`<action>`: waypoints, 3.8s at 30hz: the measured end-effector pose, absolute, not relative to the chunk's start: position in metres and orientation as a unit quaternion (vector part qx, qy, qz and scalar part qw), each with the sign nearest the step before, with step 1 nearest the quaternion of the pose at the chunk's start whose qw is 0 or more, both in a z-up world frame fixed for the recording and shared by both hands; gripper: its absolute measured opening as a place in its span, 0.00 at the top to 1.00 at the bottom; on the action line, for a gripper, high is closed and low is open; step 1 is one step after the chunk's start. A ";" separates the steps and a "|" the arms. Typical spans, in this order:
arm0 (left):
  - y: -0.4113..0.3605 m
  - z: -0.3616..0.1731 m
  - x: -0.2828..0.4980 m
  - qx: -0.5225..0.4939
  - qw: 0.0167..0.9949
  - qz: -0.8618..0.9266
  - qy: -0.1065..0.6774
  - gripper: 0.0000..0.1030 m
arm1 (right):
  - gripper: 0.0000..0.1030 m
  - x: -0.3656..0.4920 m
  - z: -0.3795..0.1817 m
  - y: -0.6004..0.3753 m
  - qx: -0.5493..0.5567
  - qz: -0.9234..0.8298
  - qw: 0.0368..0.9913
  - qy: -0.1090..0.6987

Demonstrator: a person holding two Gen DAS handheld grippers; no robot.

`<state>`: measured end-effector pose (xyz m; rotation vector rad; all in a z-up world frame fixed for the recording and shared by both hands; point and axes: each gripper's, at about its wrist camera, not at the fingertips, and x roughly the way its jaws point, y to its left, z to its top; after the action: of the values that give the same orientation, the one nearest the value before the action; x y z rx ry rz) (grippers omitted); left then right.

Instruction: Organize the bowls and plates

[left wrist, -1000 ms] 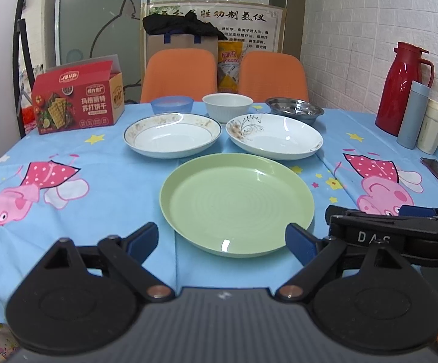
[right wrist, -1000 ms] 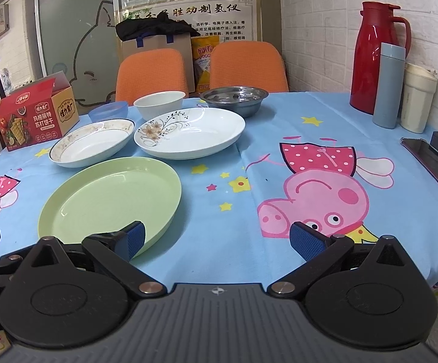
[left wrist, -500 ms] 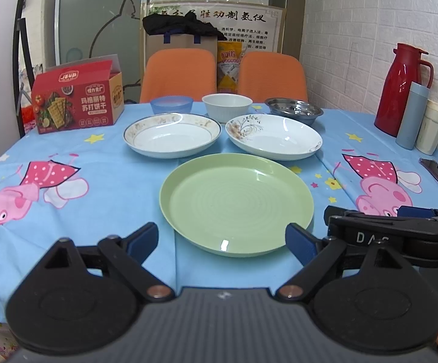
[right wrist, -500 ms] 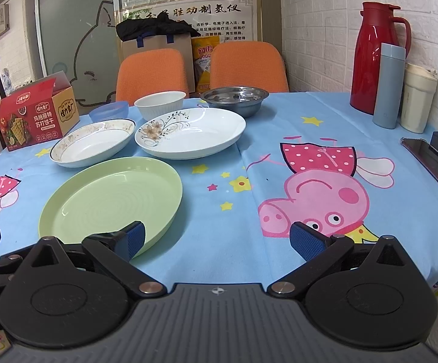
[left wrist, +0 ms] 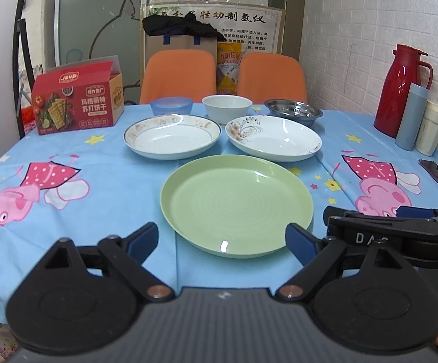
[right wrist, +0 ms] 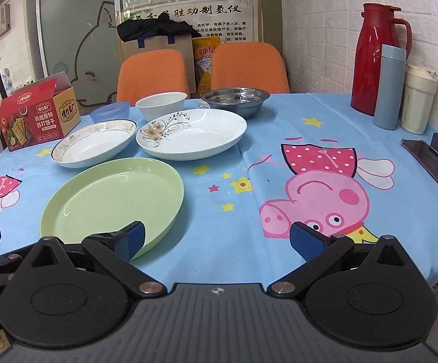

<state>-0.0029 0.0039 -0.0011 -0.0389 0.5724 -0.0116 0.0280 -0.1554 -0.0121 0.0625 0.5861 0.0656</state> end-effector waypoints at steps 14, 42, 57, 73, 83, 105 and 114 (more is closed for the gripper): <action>0.007 0.002 -0.002 -0.024 0.959 -0.005 0.283 0.13 | 0.00 0.029 -0.011 -0.150 0.026 0.037 0.956 0.290; 0.060 0.001 0.058 -0.060 0.946 0.027 0.317 0.13 | 0.00 0.078 -0.021 -0.141 0.037 0.095 0.942 0.320; 0.081 -0.022 0.105 -0.071 0.930 -0.048 0.358 0.15 | 0.00 0.106 -0.044 -0.111 -0.020 0.143 0.932 0.332; 0.072 -0.032 0.120 -0.069 0.922 -0.080 0.372 0.60 | 0.00 0.109 -0.044 -0.099 -0.029 0.172 0.936 0.307; 0.069 -0.028 0.107 -0.056 0.927 -0.028 0.370 0.73 | 0.00 0.093 -0.037 -0.093 -0.025 0.138 0.947 0.287; 0.168 -0.030 0.088 -0.071 0.927 0.076 0.360 0.73 | 0.00 0.104 -0.039 0.007 -0.032 0.231 0.924 0.302; 0.195 -0.014 0.070 -0.128 0.935 0.080 0.322 0.25 | 0.00 0.100 -0.023 -0.032 0.034 0.233 0.926 0.295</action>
<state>0.0705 0.1949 -0.0144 -0.2608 0.6594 0.1638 0.0999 -0.0317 -0.0235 0.0704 0.6058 0.4785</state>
